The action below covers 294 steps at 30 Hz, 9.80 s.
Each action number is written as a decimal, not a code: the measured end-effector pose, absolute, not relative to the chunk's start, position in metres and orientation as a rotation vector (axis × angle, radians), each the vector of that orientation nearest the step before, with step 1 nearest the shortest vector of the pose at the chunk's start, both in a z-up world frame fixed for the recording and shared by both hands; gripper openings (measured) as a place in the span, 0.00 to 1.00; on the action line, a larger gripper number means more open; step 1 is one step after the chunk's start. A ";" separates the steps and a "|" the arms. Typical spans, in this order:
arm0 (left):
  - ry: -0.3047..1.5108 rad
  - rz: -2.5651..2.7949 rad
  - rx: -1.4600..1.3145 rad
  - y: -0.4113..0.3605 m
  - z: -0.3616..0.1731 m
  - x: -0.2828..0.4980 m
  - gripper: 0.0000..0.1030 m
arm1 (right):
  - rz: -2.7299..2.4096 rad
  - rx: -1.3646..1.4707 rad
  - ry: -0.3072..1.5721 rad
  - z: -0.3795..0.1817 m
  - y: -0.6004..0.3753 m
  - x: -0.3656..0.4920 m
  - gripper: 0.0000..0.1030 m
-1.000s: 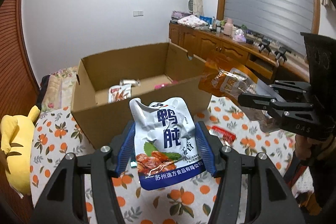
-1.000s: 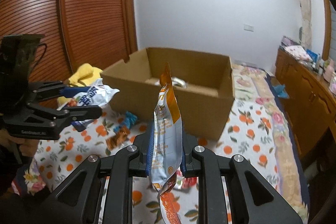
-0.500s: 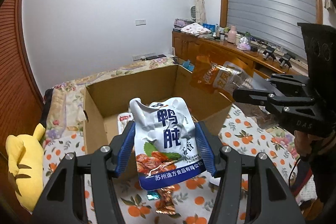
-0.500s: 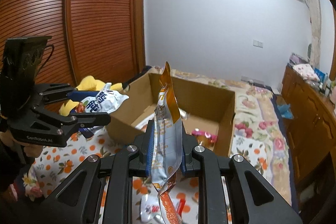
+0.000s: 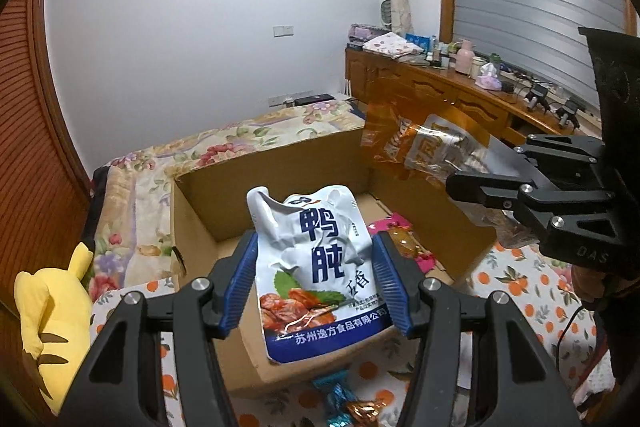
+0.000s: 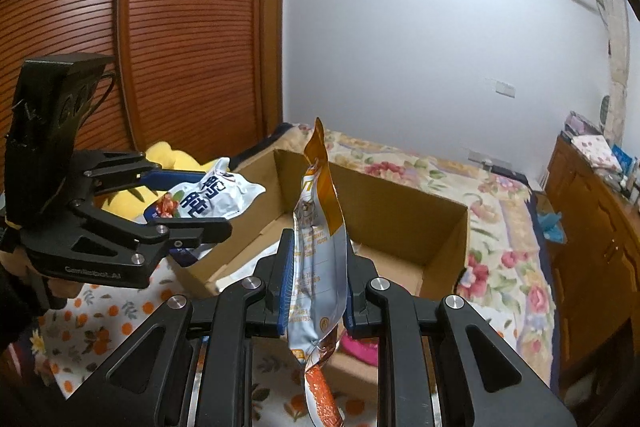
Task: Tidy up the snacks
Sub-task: 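Carry both snacks over the box and open both tools to drop them, then move both tools back over the remaining snacks, then grasp the copper candy with the left tool while the right tool grasps the white sachet, then carry both snacks over the box and open both tools to release them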
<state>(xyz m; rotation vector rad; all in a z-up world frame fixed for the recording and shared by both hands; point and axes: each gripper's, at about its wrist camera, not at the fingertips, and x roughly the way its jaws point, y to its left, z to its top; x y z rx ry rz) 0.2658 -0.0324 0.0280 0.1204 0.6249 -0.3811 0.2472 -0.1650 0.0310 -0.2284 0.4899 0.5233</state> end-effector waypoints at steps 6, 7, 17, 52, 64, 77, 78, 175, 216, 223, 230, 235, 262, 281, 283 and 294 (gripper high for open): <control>0.652 -0.353 0.113 -0.027 0.018 0.288 0.55 | 0.522 -0.249 0.516 0.022 -0.160 0.270 0.17; 0.655 -0.351 0.111 -0.025 0.016 0.290 0.55 | 0.522 -0.250 0.519 0.021 -0.160 0.271 0.17; 0.706 -0.316 0.116 -0.023 0.003 0.317 0.56 | 0.522 -0.248 0.579 0.000 -0.152 0.294 0.17; 0.675 -0.273 0.087 -0.003 0.003 0.308 0.63 | 0.529 -0.263 0.702 -0.037 -0.118 0.322 0.27; 0.622 -0.304 0.082 0.003 0.018 0.249 0.71 | 0.458 -0.194 0.598 0.001 -0.142 0.266 0.50; 0.609 -0.359 0.082 -0.007 0.008 0.171 0.71 | 0.363 -0.133 0.607 -0.008 -0.172 0.192 0.67; 0.612 -0.361 0.085 -0.008 0.003 0.167 0.71 | 0.352 -0.130 0.610 -0.011 -0.175 0.190 0.67; 0.753 -0.461 0.105 -0.052 -0.075 0.117 0.19 | 0.364 -0.179 0.732 -0.103 -0.187 0.136 0.25; 0.619 -0.434 0.121 -0.044 -0.001 0.145 0.19 | 0.412 -0.203 0.534 -0.019 -0.187 0.122 0.26; 0.598 -0.418 0.125 -0.042 0.016 0.176 0.19 | 0.425 -0.215 0.506 -0.001 -0.189 0.148 0.26; 0.600 -0.400 0.122 -0.037 0.020 0.204 0.19 | 0.438 -0.222 0.495 0.009 -0.190 0.178 0.26; 0.610 -0.389 0.114 -0.033 0.018 0.221 0.20 | 0.449 -0.229 0.491 0.012 -0.187 0.197 0.26; 0.731 -0.336 0.183 -0.034 0.001 0.308 0.20 | 0.493 -0.248 0.582 -0.009 -0.168 0.285 0.26; 0.727 -0.294 0.151 -0.020 -0.004 0.322 0.42 | 0.438 -0.340 0.717 -0.032 -0.148 0.327 0.27; 0.721 -0.292 0.141 -0.017 -0.004 0.320 0.46 | 0.425 -0.332 0.723 -0.032 -0.149 0.330 0.27; 0.691 -0.307 0.112 -0.010 0.000 0.301 0.58 | 0.381 -0.275 0.735 -0.029 -0.155 0.333 0.46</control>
